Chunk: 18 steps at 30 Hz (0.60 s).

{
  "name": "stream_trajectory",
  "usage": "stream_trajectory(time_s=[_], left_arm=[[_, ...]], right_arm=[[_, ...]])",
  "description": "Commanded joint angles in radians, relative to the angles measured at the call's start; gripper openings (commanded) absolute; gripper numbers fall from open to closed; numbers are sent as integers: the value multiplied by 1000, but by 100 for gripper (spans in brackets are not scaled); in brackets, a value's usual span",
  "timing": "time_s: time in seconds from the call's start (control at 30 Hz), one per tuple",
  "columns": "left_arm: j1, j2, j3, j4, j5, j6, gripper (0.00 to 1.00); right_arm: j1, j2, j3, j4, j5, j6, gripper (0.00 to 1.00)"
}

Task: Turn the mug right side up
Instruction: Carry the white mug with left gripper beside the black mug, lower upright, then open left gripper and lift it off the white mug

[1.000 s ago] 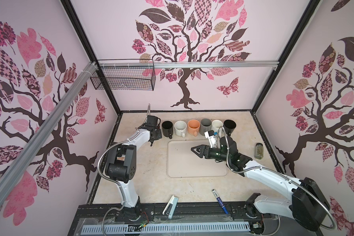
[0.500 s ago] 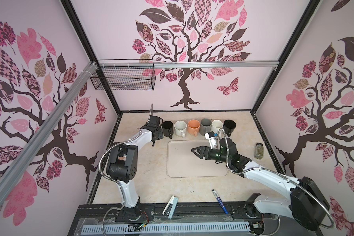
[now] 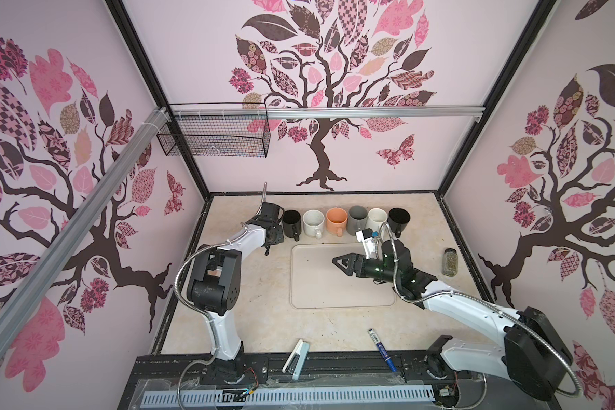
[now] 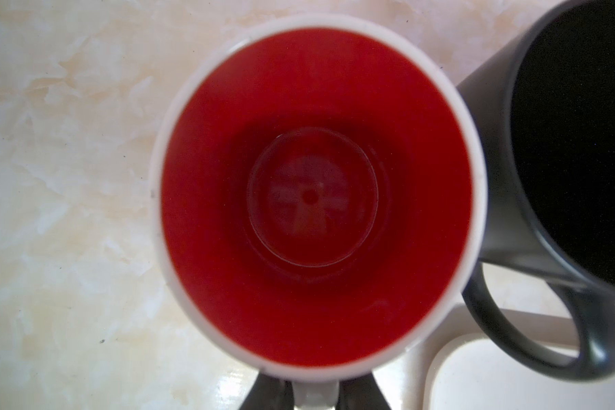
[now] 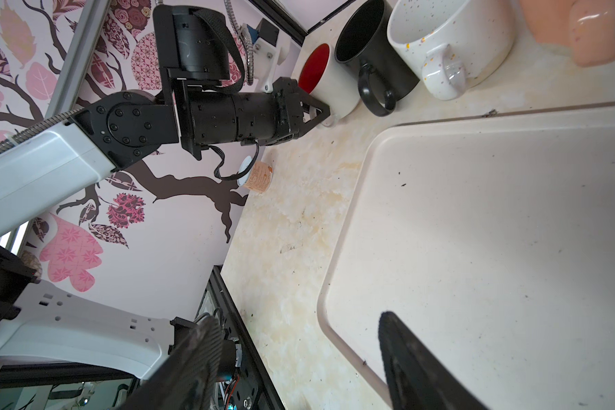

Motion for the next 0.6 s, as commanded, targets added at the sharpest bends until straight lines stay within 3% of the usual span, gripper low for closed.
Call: stream_trajectory(time_s=[0.0, 0.17, 0.33, 0.57], left_arm=[[-5, 0, 18, 48, -21, -5, 0], [-4, -1, 0, 50, -28, -4, 4], [-5, -6, -23, 61, -31, -4, 24], [-11, -10, -31, 56, -39, -2, 27]], right_arm=[[-4, 16, -4, 26, 12, 4, 73], [-5, 33, -5, 45, -2, 15, 73], [-5, 32, -11, 48, -4, 18, 73], [-4, 15, -17, 44, -2, 20, 73]])
